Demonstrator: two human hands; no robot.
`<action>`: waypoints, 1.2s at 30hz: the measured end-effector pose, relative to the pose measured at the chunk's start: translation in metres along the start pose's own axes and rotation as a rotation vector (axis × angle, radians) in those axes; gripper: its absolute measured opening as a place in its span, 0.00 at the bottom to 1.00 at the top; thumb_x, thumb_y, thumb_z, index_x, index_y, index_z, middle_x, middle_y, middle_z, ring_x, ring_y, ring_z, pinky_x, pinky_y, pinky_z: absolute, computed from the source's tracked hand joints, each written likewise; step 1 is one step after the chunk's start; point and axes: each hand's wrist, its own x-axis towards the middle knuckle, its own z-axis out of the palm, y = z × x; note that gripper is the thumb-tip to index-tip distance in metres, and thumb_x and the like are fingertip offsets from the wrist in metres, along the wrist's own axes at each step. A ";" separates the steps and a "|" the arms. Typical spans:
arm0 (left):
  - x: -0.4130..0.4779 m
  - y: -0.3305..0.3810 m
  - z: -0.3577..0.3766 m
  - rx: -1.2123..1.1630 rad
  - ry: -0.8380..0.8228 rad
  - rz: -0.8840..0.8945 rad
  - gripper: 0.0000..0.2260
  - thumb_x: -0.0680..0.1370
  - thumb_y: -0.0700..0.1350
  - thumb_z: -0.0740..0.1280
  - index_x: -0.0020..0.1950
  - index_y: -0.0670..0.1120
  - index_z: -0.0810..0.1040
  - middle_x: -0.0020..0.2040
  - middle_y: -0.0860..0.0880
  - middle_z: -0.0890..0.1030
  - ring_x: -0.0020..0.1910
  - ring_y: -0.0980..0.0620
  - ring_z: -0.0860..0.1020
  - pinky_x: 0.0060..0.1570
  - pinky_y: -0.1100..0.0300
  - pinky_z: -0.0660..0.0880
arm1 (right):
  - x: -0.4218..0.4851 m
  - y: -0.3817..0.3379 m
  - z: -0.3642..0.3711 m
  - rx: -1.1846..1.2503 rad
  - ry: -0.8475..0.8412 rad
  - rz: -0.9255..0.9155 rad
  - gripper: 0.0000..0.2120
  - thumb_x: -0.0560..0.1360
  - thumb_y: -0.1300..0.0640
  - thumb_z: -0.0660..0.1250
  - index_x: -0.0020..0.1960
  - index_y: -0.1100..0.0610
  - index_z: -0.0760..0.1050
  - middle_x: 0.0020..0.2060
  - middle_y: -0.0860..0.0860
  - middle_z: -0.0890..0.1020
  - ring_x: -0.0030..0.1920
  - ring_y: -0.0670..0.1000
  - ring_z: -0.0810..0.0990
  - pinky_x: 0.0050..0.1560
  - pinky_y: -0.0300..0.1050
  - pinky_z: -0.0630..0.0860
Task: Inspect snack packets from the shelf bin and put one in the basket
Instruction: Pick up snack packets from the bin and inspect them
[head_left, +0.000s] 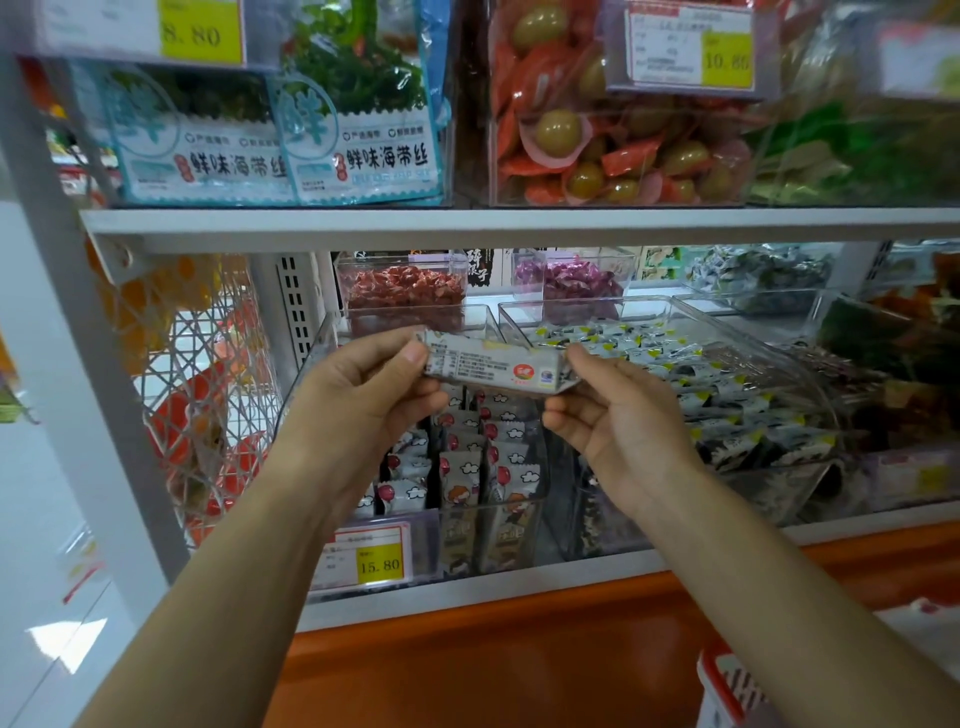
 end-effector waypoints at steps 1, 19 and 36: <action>0.000 0.000 0.000 -0.002 -0.001 0.003 0.07 0.75 0.39 0.63 0.49 0.43 0.80 0.36 0.51 0.82 0.33 0.59 0.79 0.39 0.67 0.78 | 0.000 -0.001 -0.001 0.020 -0.001 0.016 0.06 0.74 0.60 0.67 0.40 0.61 0.75 0.29 0.55 0.80 0.25 0.47 0.78 0.25 0.38 0.76; 0.000 -0.004 -0.002 0.014 0.071 -0.154 0.06 0.78 0.39 0.62 0.46 0.42 0.77 0.51 0.45 0.79 0.46 0.51 0.81 0.40 0.64 0.80 | 0.001 0.008 -0.002 -0.422 -0.113 -0.329 0.15 0.73 0.71 0.66 0.49 0.51 0.76 0.49 0.49 0.80 0.50 0.47 0.80 0.43 0.38 0.80; -0.003 0.000 -0.002 0.215 -0.187 0.046 0.23 0.71 0.29 0.66 0.60 0.49 0.75 0.54 0.51 0.82 0.51 0.51 0.80 0.47 0.63 0.76 | 0.002 0.015 0.002 -0.340 -0.060 -0.168 0.09 0.72 0.62 0.69 0.34 0.57 0.77 0.30 0.46 0.82 0.36 0.45 0.83 0.41 0.45 0.82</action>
